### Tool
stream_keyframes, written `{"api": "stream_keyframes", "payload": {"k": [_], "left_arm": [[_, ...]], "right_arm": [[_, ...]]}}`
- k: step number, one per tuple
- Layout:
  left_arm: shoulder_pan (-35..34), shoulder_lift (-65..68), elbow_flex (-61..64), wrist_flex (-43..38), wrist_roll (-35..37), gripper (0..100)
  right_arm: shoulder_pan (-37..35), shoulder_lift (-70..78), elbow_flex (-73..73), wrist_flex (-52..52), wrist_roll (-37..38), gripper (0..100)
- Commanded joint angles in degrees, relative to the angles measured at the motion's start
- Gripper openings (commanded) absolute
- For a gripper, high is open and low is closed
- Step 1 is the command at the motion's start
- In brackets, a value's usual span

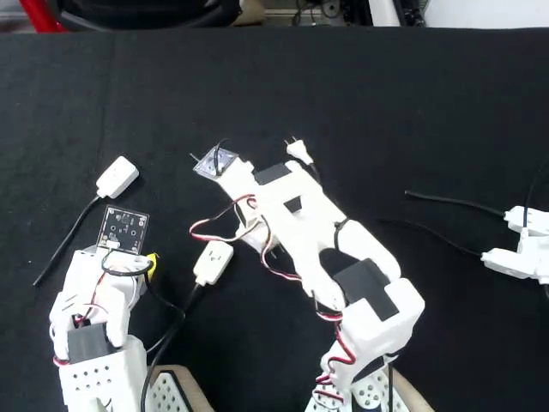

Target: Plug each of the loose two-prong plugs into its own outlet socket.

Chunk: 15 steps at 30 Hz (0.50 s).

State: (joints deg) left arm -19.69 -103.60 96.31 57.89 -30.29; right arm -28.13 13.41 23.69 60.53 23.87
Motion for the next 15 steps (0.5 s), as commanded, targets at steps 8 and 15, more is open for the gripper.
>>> {"api": "stream_keyframes", "payload": {"k": [8, 15], "left_arm": [[-0.75, 0.00, 1.10, 0.18, -0.35, 30], [-0.75, 0.00, 1.10, 0.18, -0.35, 30]], "right_arm": [[0.44, -0.75, -1.63, 2.11, 1.93, 5.1], [0.53, -0.75, -4.88, 6.07, 2.11, 17.5]]}}
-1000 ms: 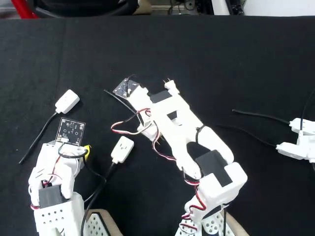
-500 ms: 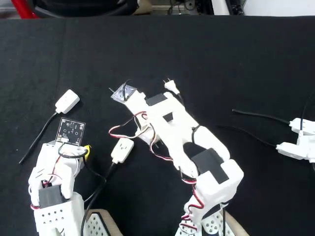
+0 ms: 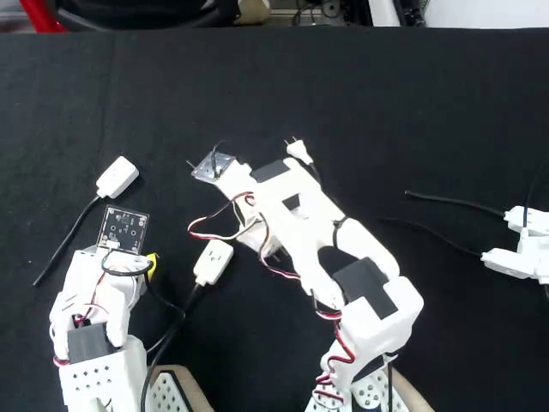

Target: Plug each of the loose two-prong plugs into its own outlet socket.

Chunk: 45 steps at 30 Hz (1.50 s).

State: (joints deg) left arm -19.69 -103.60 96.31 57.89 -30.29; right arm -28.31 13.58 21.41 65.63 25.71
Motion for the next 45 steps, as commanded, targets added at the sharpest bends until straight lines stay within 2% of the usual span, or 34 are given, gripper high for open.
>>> {"api": "stream_keyframes", "payload": {"k": [1, 7, 12, 19, 27, 39, 45], "left_arm": [[-0.75, 0.00, 1.10, 0.18, -0.35, 30], [-0.75, 0.00, 1.10, 0.18, -0.35, 30], [-0.75, 0.00, 1.10, 0.18, -0.35, 30], [-0.75, 0.00, 1.10, 0.18, -0.35, 30], [-0.75, 0.00, 1.10, 0.18, -0.35, 30], [-0.75, 0.00, 1.10, 0.18, -0.35, 30], [-0.75, 0.00, 1.10, 0.18, -0.35, 30]], "right_arm": [[0.70, -0.92, -2.68, 0.97, 0.35, 17.8], [1.49, -5.32, -1.80, 1.41, 0.44, 17.7], [4.84, -9.63, 0.04, 0.97, 0.79, 17.7], [5.19, -7.34, 1.89, -1.58, 0.79, 17.7], [0.35, -2.24, 1.89, -1.76, 0.35, 17.7], [-0.70, 0.66, 1.80, -1.85, 0.26, 17.7], [-2.20, 1.36, 1.36, -1.93, -3.60, 17.7]]}}
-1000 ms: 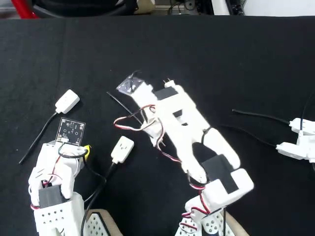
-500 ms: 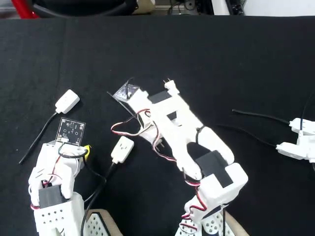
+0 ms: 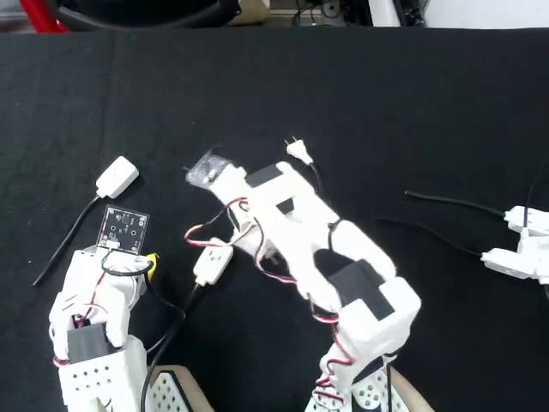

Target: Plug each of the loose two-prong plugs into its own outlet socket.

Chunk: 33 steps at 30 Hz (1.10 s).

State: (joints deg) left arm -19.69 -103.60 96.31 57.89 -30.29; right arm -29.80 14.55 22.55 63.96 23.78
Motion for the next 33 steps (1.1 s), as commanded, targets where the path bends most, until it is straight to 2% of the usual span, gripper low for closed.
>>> {"api": "stream_keyframes", "payload": {"k": [1, 13, 24, 29, 33], "left_arm": [[-0.75, 0.00, 1.10, 0.18, -0.35, 30], [-0.75, 0.00, 1.10, 0.18, -0.35, 30], [-0.75, 0.00, 1.10, 0.18, -0.35, 30], [-0.75, 0.00, 1.10, 0.18, -0.35, 30], [-0.75, 0.00, 1.10, 0.18, -0.35, 30]], "right_arm": [[-0.79, 0.40, 0.22, -0.18, -1.93, 17.7], [0.26, -0.75, -1.36, 0.79, -1.76, 18.1], [3.69, -11.56, 1.19, 3.69, -0.53, 17.7], [3.78, -11.12, 1.54, 3.34, -0.18, 17.7], [7.03, -8.57, 0.48, 2.90, 1.23, 17.7]]}}
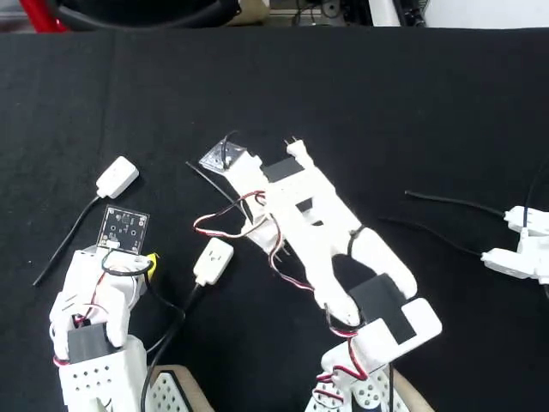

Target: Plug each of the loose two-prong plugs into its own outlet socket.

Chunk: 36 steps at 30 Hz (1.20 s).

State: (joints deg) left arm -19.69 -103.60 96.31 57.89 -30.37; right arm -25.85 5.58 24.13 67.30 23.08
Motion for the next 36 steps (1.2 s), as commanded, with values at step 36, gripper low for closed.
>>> {"api": "stream_keyframes", "payload": {"k": [36], "left_arm": [[-0.75, 0.00, 1.10, 0.18, -0.26, 30]], "right_arm": [[-3.34, 13.05, -5.76, -0.97, -1.93, 8.6]]}}
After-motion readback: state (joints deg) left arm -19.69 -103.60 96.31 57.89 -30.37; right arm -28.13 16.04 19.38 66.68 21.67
